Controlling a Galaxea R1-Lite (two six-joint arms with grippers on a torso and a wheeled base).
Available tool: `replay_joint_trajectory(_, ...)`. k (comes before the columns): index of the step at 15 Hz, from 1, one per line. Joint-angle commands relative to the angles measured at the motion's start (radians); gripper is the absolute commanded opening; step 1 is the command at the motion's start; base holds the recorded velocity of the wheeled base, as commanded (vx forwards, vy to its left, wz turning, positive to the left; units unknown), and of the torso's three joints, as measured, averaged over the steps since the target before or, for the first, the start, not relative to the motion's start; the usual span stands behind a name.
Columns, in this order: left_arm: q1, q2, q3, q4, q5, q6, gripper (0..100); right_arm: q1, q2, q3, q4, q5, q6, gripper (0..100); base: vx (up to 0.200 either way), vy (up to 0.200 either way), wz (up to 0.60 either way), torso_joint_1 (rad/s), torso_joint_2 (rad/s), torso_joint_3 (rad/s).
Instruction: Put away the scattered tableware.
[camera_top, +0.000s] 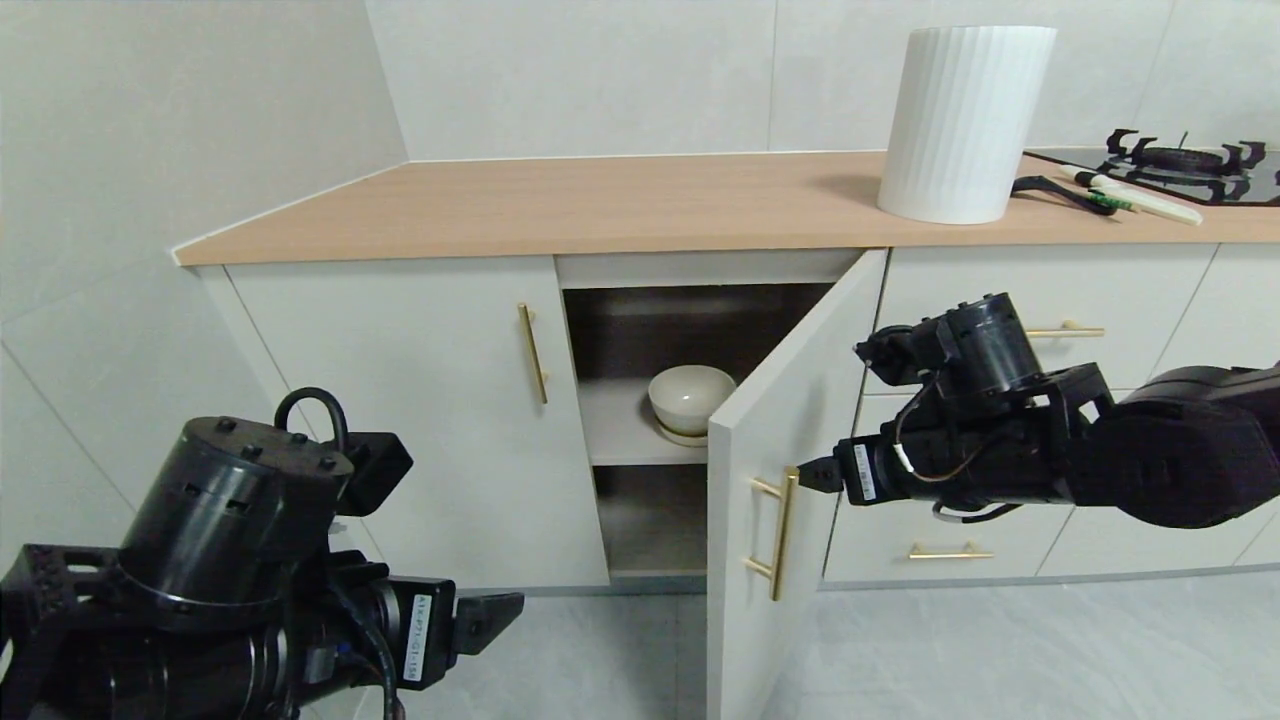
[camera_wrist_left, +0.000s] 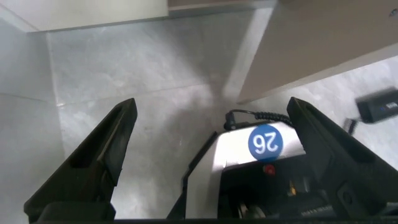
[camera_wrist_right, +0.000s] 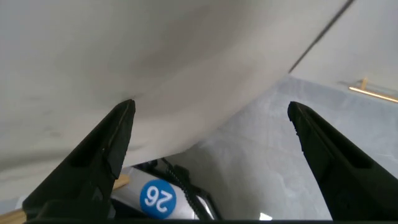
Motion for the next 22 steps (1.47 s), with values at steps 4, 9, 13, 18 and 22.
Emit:
replay_joint_trajectory(4,0.0,0.018,0.003,-0.001,0.004,-0.002,100,-0.001,0.063,-0.007,-0.063,-0.005,0.032,100,0.0,0.0,0.0,0.0,0.0,0.0)
replay_joint_trajectory(9,0.0,0.016,0.003,0.001,0.004,0.001,100,-0.001,0.111,-0.01,-0.148,-0.008,0.081,100,0.0,0.0,0.0,0.0,0.0,0.0)
replay_joint_trajectory(13,0.0,0.018,0.003,0.004,0.005,0.003,100,0.001,0.146,-0.022,-0.189,-0.01,0.114,100,0.1,0.0,0.0,0.0,0.0,0.002)
replay_joint_trajectory(18,0.0,0.018,0.003,0.002,0.005,0.0,100,0.001,0.158,-0.025,-0.19,-0.018,0.124,100,0.08,0.0,0.0,0.0,0.0,0.002)
replay_joint_trajectory(22,0.001,0.019,0.0,0.002,0.005,-0.002,100,0.001,0.2,-0.033,-0.295,-0.051,0.163,100,0.0,0.0,0.0,0.0,0.0,0.0)
